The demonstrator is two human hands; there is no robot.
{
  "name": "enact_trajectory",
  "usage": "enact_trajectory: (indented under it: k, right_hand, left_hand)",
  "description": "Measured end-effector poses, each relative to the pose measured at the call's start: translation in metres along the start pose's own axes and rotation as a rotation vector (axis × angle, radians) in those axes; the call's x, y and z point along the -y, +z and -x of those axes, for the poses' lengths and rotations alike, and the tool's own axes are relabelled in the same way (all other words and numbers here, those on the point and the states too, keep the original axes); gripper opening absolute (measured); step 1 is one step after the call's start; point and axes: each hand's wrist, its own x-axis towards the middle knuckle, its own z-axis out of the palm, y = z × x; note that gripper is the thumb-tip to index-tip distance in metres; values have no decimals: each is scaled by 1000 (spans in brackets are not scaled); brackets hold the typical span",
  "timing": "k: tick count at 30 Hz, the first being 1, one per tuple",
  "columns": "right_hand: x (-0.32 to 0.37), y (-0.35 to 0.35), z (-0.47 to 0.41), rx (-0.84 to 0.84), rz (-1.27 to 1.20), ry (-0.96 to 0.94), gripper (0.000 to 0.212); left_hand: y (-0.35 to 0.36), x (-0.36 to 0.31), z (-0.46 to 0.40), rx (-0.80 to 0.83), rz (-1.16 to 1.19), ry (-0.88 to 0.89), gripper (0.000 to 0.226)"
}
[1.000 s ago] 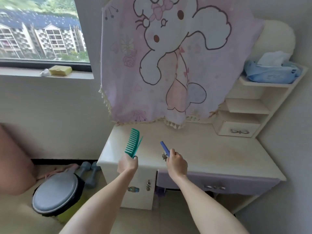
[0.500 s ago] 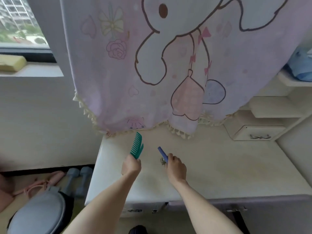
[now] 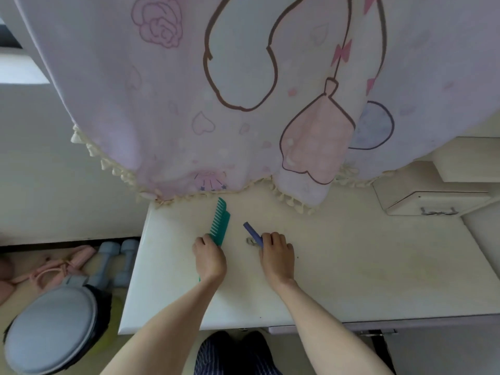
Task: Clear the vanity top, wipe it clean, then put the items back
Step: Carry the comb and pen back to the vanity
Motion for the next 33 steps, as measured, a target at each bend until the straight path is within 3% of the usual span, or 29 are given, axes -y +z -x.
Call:
enact_trajectory:
  k: [4,6,12,19,33]
  right_hand:
    - [1,16,19,41,-25,-62,38]
    - [0,19,26,50,-53,-79,37]
    - [0,17,28,148,-75,-75,39]
    - [8,17,27,294,-26,-42,50]
    - [3,16,17,235,-84,-104,67]
  left_hand:
    - [1,5,2,-59,51,72,61]
    - [-1,9,1,-61,30,112,67]
    - [6,27,8,10,-252,344,51]
    - [13,22,26,77,-171,335,53]
    - [11,-1,38,137,-230,373,55]
